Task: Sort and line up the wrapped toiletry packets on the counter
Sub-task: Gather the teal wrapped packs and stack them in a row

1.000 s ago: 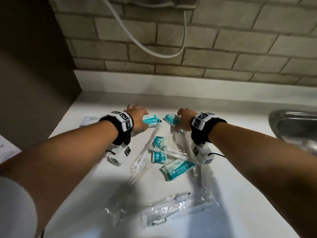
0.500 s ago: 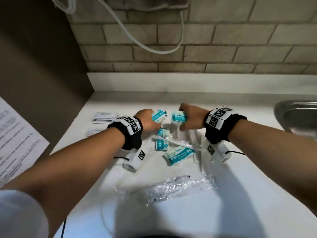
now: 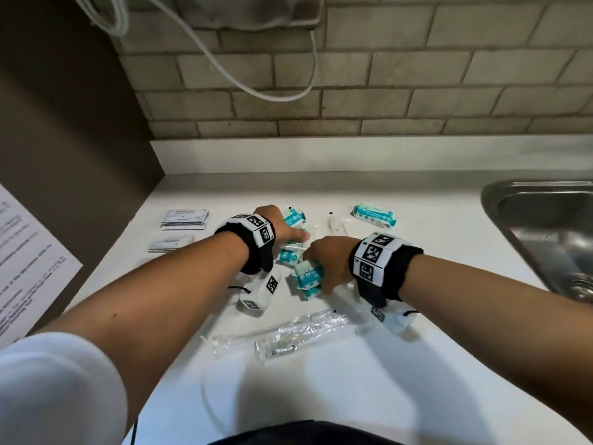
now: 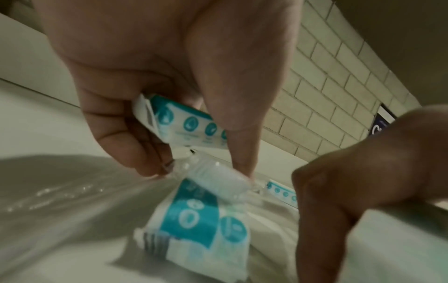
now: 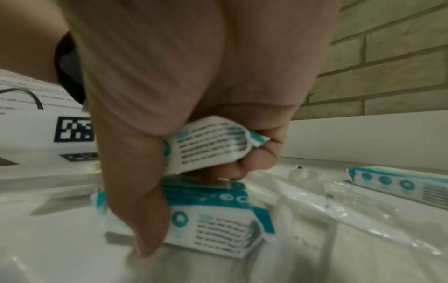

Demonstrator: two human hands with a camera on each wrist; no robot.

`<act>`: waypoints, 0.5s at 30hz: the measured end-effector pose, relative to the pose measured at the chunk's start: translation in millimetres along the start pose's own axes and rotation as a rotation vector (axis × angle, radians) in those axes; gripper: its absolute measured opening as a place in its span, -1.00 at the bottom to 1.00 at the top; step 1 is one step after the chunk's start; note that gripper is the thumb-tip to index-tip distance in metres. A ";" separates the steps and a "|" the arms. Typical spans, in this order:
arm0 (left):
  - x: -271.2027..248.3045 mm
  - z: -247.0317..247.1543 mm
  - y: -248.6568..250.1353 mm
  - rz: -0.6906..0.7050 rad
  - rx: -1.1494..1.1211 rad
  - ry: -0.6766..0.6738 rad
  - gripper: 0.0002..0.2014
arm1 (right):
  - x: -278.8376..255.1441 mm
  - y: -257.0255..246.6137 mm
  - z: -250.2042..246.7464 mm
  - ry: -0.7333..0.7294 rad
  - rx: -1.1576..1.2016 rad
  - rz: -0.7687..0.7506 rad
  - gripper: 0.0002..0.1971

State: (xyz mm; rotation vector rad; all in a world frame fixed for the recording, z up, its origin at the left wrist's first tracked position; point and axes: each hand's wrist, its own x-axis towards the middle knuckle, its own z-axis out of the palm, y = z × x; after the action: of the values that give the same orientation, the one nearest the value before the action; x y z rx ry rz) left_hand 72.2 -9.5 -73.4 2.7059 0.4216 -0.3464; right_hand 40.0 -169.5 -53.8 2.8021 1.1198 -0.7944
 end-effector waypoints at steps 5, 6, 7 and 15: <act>2.7 5.2 13.4 0.004 -0.017 0.037 -0.45 | -9.4 10.1 -7.1 0.059 0.126 -0.007 -0.55; 3.7 6.7 14.9 0.004 -0.006 0.030 -0.49 | -12.0 13.2 -11.2 0.073 0.145 -0.002 -0.57; 3.9 7.3 17.0 0.004 0.003 0.022 -0.52 | -14.3 16.6 -15.4 0.084 0.175 0.005 -0.60; 0.9 -18.7 20.5 0.139 -0.106 0.199 -0.56 | -23.5 35.7 -23.1 0.257 0.292 0.148 -0.75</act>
State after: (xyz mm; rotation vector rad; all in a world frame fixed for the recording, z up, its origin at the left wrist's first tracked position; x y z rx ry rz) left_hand 83.2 -19.9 -50.2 2.6563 0.2946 -0.0152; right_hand 59.1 -206.3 -28.7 3.2619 0.8677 -0.6453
